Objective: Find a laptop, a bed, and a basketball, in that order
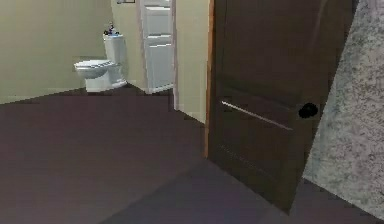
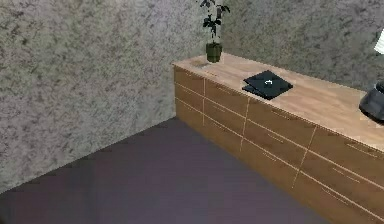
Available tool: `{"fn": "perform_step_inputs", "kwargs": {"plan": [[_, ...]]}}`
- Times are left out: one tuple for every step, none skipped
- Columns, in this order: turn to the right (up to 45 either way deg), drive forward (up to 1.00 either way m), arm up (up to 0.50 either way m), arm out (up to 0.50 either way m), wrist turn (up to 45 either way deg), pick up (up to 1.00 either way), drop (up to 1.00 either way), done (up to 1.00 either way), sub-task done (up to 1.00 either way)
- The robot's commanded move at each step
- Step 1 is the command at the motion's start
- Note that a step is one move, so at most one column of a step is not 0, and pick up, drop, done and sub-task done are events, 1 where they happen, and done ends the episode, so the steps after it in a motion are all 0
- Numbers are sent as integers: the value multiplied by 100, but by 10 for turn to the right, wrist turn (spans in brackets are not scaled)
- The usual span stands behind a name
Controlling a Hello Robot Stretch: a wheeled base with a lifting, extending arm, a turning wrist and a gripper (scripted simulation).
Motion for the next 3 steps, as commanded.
{"fn": "perform_step_inputs", "kwargs": {"plan": [[0, 25, 0, 0, 0, 0, 0, 0, 0], [-270, 0, 0, 0, 0, 0, 0, 0, 0], [0, 100, 0, 0, 0, 0, 0, 0, 0]]}}
